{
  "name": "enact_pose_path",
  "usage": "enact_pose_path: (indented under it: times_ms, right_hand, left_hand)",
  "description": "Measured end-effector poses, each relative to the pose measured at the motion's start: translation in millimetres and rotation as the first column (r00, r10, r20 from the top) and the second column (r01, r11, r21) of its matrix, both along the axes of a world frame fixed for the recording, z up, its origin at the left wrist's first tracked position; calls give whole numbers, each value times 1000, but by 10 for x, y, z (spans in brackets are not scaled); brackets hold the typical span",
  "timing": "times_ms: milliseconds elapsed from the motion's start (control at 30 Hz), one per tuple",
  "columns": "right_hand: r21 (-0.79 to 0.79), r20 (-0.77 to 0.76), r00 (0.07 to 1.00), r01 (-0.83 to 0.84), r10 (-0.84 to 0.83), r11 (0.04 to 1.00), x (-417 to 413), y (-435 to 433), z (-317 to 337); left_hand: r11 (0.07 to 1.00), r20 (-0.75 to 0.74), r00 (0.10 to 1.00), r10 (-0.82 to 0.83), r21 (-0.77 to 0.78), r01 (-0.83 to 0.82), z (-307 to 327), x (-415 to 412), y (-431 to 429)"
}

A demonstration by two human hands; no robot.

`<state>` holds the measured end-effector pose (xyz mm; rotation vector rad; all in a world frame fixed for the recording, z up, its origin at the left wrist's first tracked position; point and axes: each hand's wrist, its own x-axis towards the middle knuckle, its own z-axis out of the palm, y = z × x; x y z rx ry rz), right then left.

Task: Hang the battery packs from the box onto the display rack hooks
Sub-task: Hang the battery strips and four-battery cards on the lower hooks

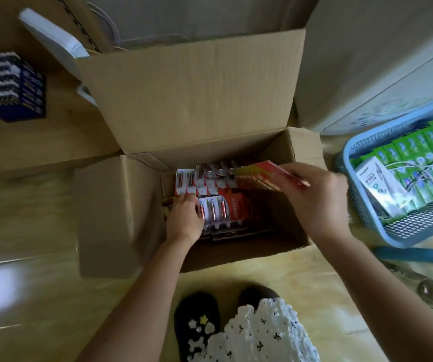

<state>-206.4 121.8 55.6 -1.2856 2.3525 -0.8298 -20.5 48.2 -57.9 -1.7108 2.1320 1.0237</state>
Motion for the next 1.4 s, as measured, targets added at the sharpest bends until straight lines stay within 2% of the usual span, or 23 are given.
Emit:
enact_pose_path:
  times_ms: [133, 267, 367, 467, 667, 833, 1000, 1100, 1167, 1233, 1300, 1400]
  right_hand:
    - [-107, 1, 994, 112, -112, 988, -258, 3, -27]
    - [-104, -143, 989, 21, -35, 994, -431, -28, -132]
    - [-49, -269, 963, -42, 28, 998, -568, -53, -193]
    - [-14, -289, 956, -63, 56, 998, -682, -79, -171]
    - [122, -169, 957, -216, 234, 969, -794, -166, -53]
    - [247, -99, 964, -214, 245, 945, -867, -144, 35]
    - [364, 17, 970, -232, 243, 902, -845, -189, 66]
    - [371, -28, 979, -176, 200, 912, -744, -210, 160]
    - [293, -4, 992, -118, 124, 949, -665, -222, 312]
    - [211, 90, 996, -47, 29, 976, -552, -268, 555]
    - [150, 163, 986, -4, -21, 989, -402, -329, 835]
    - [57, 244, 970, -7, -7, 998, -136, -438, 1336]
  left_hand:
    - [991, 22, 991, -130, 40, 130, -220, -80, 9]
    - [960, 87, 956, -280, 28, 279, -572, -169, -58]
    - [865, 230, 840, -492, 14, 502, -757, -198, -116]
    - [768, 354, 721, -596, -13, 641, -830, -211, -156]
    - [705, 431, 631, -644, 16, 709, -810, -336, -198]
    - [771, 369, 700, -611, 77, 632, -731, -327, -317]
    - [893, 137, 893, -428, 219, 394, -572, -132, -298]
    - [970, 74, 978, -196, 157, 183, -206, -76, -267]
    - [995, 17, 999, -28, 97, 26, 75, -13, -296]
    - [988, -89, 989, 118, 106, -108, 378, 78, -349]
    - [962, -239, 938, 250, 170, -213, 722, 183, -405]
    - [884, -452, 764, 461, 311, -349, 1351, 372, -454]
